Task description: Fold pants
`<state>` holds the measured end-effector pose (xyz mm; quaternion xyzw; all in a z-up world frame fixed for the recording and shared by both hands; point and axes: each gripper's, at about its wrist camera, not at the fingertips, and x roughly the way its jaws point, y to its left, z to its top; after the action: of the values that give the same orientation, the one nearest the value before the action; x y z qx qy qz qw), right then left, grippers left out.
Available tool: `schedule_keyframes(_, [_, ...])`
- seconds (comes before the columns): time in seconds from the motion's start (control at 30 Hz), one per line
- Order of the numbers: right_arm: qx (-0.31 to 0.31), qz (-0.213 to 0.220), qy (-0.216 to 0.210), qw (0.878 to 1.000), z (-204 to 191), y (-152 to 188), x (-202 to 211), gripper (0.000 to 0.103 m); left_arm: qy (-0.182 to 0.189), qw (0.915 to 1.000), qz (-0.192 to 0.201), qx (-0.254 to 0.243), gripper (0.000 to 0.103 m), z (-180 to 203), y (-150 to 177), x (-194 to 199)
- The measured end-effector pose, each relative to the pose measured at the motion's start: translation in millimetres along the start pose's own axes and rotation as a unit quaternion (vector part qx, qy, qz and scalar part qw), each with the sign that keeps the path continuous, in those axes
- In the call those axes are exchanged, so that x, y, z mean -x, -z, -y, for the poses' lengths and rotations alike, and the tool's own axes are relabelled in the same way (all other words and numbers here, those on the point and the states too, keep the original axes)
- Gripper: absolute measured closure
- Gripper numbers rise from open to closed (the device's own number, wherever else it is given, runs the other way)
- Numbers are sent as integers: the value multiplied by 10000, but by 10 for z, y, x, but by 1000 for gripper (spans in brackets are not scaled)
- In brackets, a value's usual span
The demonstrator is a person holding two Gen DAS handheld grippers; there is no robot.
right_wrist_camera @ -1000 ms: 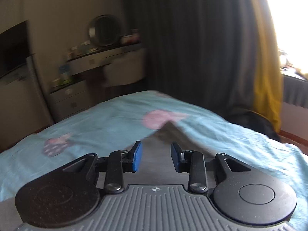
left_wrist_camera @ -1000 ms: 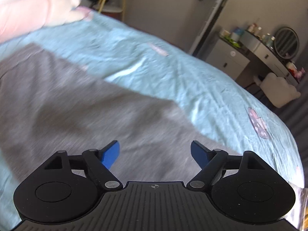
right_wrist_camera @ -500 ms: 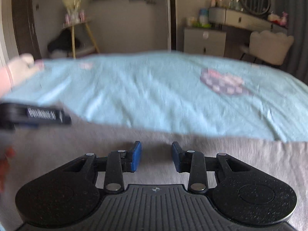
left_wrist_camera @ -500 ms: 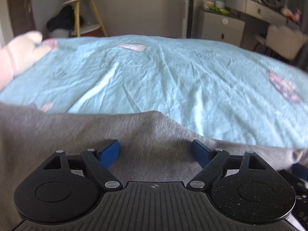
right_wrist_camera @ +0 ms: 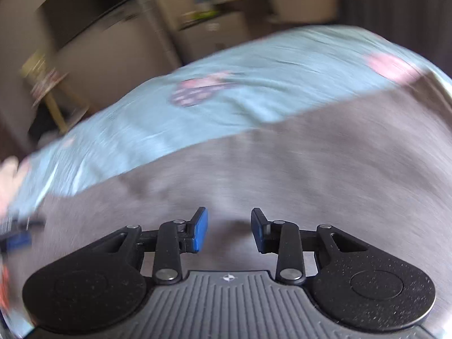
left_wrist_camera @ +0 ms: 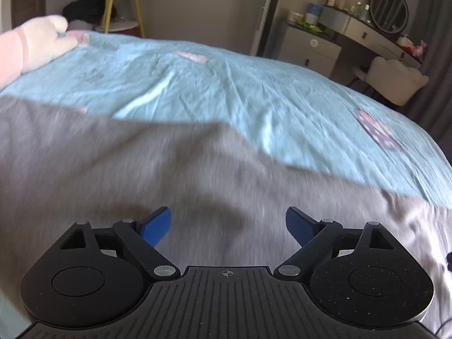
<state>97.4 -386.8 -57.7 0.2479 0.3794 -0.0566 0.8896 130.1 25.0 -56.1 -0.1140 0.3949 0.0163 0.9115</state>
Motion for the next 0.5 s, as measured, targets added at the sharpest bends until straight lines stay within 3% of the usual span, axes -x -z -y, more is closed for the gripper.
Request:
schedule_keyframes(0.1, [-996,311,413,9937,756,-5,316,71,26,9998,-181,80,9,3,203,41])
schedule_keyframes(0.27, [-1525,1027,1319,9741,1594,193,959,73,137,9995,-274,56,9,106,205,107])
schedule_keyframes(0.33, [-1906,1107,1586,9624,1852,281,1130,72,93,9996,-264,36,9,129,253,130])
schedule_keyframes(0.4, [-2197,1179,1506,9566,2063,345,1217,71,-4,9997,-230,-27,9,161,289,154])
schedule_keyframes(0.5, [-2611,1337,962,9511,2240,409,1281,72,-4,9998,-195,2,9,198,309,199])
